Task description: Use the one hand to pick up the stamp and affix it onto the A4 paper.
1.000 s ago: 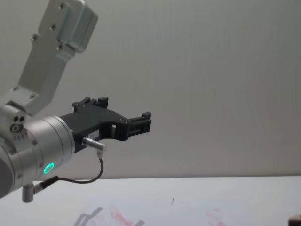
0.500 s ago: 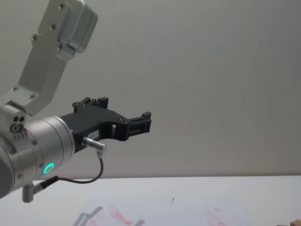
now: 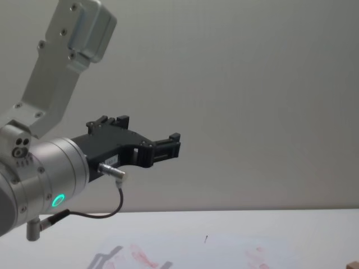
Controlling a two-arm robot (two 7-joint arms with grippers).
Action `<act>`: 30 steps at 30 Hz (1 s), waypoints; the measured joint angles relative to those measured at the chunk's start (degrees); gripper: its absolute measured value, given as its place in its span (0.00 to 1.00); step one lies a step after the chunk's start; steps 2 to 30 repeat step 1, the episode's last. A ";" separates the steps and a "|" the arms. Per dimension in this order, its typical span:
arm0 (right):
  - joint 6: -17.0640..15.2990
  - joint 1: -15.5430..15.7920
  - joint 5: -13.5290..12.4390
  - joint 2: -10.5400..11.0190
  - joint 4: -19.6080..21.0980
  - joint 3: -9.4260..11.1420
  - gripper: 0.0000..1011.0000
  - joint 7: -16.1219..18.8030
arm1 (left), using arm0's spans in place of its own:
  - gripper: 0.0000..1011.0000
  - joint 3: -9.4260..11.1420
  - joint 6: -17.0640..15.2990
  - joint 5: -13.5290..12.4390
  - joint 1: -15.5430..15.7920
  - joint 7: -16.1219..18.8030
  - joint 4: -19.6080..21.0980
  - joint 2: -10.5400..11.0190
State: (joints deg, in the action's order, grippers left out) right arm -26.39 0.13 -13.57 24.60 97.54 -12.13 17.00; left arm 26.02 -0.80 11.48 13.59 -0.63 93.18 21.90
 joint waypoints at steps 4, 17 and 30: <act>0.00 0.00 0.00 0.00 0.00 0.00 0.99 0.00 | 0.99 0.00 0.00 0.00 0.00 0.00 0.00 0.00; 0.00 0.00 0.00 0.00 0.00 0.00 0.99 0.00 | 0.99 0.00 0.00 0.00 0.00 0.00 0.00 0.00; 0.00 0.00 0.00 0.00 0.00 0.00 0.99 0.00 | 0.99 0.00 0.00 0.00 0.00 0.00 0.00 0.00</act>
